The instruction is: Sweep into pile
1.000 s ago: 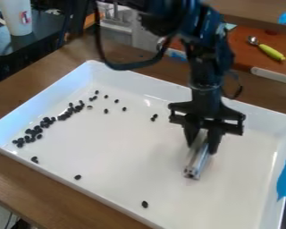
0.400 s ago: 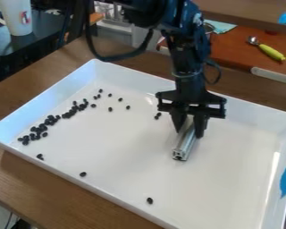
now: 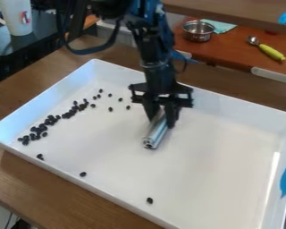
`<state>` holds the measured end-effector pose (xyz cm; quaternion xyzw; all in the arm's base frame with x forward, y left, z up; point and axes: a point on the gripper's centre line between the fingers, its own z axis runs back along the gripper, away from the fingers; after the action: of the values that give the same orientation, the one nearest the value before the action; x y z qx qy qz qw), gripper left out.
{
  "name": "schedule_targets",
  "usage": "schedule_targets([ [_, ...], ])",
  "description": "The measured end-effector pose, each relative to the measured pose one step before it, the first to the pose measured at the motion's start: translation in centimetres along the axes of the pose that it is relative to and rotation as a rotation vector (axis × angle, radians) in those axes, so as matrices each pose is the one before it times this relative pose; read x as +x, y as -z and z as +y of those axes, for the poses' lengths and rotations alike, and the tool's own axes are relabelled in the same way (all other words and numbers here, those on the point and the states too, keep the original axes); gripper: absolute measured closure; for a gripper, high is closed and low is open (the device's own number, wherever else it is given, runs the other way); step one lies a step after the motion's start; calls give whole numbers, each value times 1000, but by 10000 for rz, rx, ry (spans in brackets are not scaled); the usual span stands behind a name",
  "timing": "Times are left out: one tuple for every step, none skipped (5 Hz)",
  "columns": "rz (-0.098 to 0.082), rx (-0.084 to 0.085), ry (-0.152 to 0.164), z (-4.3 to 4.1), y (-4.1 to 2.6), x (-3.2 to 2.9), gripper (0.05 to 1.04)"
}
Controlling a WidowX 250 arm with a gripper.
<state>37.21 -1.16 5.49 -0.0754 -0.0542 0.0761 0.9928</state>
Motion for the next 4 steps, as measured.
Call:
schedule_targets([
  [159, -4, -254, 2879, -409, -16, 706],
  [150, -57, -367, 2476, -391, -119, 706],
  [-64, -198, -546, 2606, -682, 225, 706],
  [-113, -97, -620, 2378, -409, 86, 706],
])
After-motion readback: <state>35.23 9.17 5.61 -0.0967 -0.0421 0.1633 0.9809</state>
